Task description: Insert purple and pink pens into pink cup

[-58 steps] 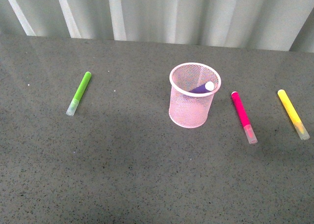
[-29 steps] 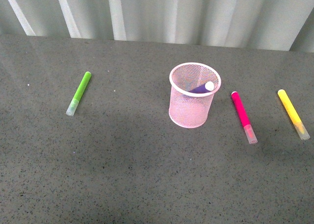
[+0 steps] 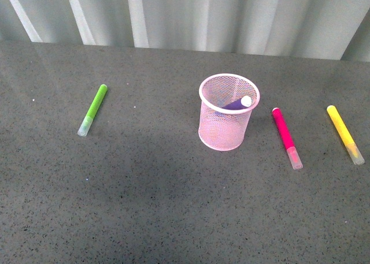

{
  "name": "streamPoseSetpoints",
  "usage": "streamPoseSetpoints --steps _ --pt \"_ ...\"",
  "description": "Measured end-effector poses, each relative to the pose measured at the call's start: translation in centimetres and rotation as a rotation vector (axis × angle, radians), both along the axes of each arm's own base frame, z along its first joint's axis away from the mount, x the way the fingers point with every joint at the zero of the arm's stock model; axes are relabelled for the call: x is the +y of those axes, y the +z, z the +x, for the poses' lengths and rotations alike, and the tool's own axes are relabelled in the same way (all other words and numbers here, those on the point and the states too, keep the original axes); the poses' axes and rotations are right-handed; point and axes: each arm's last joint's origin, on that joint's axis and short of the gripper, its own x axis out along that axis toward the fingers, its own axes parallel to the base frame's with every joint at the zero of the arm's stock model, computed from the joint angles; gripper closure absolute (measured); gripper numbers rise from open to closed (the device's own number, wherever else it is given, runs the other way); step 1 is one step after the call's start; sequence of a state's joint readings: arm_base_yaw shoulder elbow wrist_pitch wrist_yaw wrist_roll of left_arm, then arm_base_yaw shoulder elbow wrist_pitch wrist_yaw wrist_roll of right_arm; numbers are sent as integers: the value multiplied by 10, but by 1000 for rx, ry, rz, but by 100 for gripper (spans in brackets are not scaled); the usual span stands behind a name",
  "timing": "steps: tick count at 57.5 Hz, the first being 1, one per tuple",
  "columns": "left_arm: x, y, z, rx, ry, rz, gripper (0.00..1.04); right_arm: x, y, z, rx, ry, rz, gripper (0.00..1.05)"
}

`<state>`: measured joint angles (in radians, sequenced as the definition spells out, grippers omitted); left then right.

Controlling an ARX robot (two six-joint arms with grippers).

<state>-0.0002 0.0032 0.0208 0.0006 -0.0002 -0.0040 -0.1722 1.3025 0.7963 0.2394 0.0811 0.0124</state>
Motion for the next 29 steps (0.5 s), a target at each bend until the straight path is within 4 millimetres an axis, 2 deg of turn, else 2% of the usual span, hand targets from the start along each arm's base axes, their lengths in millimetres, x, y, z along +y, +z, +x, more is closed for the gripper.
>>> streamPoseSetpoints --steps 3,8,9,15,29 --pt "0 0 0 0 0 0 7 3 -18 27 111 24 -24 7" --pt "0 0 0 0 -1 0 7 15 -44 55 242 75 -58 7" --pt "0 0 0 0 0 0 7 21 -54 63 289 105 -62 7" --pt "0 0 0 0 0 0 7 47 -86 77 405 194 -89 7" --pt "0 0 0 0 0 0 7 88 -125 85 491 314 -82 7"
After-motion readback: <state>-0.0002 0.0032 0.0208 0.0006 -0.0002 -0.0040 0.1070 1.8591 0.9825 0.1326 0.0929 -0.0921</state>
